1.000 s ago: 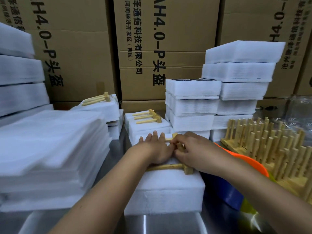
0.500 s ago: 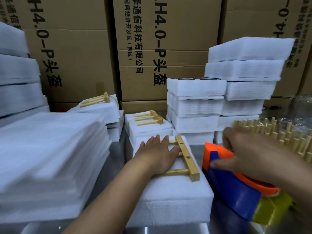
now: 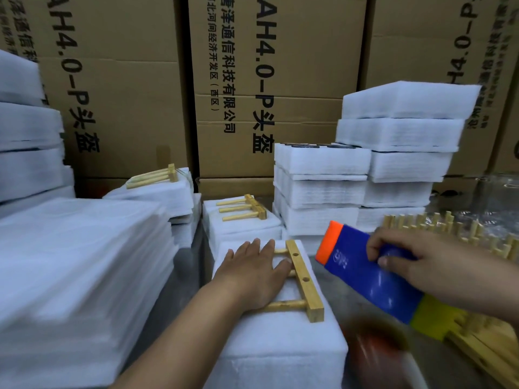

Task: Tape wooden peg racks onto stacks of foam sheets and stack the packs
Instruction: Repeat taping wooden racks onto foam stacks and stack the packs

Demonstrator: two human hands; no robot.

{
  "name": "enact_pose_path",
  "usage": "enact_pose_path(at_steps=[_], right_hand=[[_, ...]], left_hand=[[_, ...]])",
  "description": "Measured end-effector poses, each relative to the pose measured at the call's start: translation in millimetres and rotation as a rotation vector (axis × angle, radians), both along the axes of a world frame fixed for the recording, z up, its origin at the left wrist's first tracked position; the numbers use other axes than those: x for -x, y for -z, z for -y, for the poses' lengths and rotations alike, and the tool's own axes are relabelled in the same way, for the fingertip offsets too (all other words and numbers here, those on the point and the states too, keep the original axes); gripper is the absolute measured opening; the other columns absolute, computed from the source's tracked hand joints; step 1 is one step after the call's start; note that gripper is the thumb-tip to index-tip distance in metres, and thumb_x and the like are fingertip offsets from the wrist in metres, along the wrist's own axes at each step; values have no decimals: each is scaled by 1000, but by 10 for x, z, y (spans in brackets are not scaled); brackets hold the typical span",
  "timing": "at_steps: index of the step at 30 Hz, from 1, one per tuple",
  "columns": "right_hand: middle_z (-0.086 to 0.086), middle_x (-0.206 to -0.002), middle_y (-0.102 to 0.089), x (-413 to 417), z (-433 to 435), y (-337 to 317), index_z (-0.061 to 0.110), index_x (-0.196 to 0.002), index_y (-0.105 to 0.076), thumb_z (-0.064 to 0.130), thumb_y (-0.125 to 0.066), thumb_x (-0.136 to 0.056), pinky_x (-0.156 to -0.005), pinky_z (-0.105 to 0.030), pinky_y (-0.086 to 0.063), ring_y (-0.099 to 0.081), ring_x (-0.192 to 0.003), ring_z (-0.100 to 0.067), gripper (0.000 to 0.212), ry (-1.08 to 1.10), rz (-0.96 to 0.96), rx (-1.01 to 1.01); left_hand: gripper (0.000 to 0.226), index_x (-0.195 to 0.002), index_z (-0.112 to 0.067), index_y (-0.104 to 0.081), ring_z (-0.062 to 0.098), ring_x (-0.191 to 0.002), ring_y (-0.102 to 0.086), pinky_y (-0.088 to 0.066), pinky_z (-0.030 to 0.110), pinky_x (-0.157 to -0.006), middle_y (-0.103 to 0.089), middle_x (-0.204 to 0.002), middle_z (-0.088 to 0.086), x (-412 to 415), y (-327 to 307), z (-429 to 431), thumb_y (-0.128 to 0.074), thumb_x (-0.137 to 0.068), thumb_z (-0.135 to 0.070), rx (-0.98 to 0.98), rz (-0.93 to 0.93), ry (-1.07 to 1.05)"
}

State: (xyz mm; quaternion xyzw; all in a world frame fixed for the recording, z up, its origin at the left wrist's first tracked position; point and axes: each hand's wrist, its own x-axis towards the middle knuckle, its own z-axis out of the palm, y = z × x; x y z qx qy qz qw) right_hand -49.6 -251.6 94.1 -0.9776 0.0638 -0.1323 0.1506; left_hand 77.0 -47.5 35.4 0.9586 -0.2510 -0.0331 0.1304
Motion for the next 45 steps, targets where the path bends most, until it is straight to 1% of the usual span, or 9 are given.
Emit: enact_pose_path(at_steps=[3, 7, 11, 17, 26, 32, 37, 41, 45], right_hand=[[8, -81, -64, -34, 16, -26, 45, -86, -62, 22, -57, -91, -72, -36, -45, -57, -78, -15, 24, -70, 392, -274], [16, -80, -66, -22, -124, -114, 29, -74, -70, 8, -55, -87, -61, -11, -43, -57, -76, 1, 30, -330, 708, -797], [5, -73, -67, -95, -260, -83, 23, -62, -69, 17, -53, -66, -56, -12, -48, -64, -67, -7, 18, -521, 569, -1354], [-1, -66, -60, -328, -214, 61, 18, -67, -63, 12, -48, -73, -52, -27, -54, -59, -50, -16, 17, -359, 364, -1617], [0, -71, -62, -392, -104, 128, 19, -64, -65, 20, -55, -65, -61, -35, -56, -62, -58, -16, 10, -386, 304, -1680], [0, -69, -61, -386, -115, 120, 20, -61, -65, 19, -54, -66, -59, -31, -55, -61, -58, -15, 12, -430, 303, -1661], [-1, -73, -61, -385, -98, 135, 19, -67, -64, 20, -54, -66, -61, -30, -55, -61, -61, -15, 10, -445, 305, -1640], [-2, -75, -58, -371, -111, 130, 17, -76, -60, 19, -54, -68, -58, -28, -56, -59, -61, -15, 11, -466, 315, -1618], [0, -76, -60, -344, -129, 106, 19, -74, -63, 22, -54, -70, -61, -31, -55, -59, -65, -16, 11, -469, 287, -1589]], left_hand=[[63, -152, -28, -1, 16, -146, 5, 3, 38, -116, 4, -160, 0, -2, 4, 1, -17, -97, -55, -4, 1, 1], [63, -152, -27, -3, 17, -146, 3, 2, 39, -116, 1, -160, 1, 4, -1, 0, -17, -97, -55, 4, 5, 3], [61, -152, -26, -6, 18, -146, 0, 0, 42, -116, -3, -160, 4, 14, -4, 0, -17, -98, -52, -13, 17, 5], [59, -152, -26, -7, 20, -146, -2, -3, 44, -116, -4, -160, 5, 7, -6, 6, -18, -99, -49, -30, 37, 14], [61, -151, -29, -16, 18, -146, -4, 1, 46, -115, -11, -159, 4, 27, -3, 5, -26, -95, -53, 56, 139, -38], [48, -132, -29, -52, 12, -127, -43, -19, 34, -112, -55, -135, -7, 110, -116, 16, -31, -90, -36, 388, 532, -33], [58, -119, -25, -63, 10, -112, -59, -40, 39, -103, -68, -116, -3, 117, -145, -21, -27, -80, -49, 1116, -58, 274], [74, -132, -25, -52, 9, -106, -64, -51, 28, -91, -69, -114, -7, 79, -96, 21, -62, -67, -59, 1095, -333, 372], [26, -104, -23, -64, 2, -92, -67, -51, 13, -73, -73, -95, -14, 90, -84, -11, -66, -78, -25, 1110, -325, 421]])
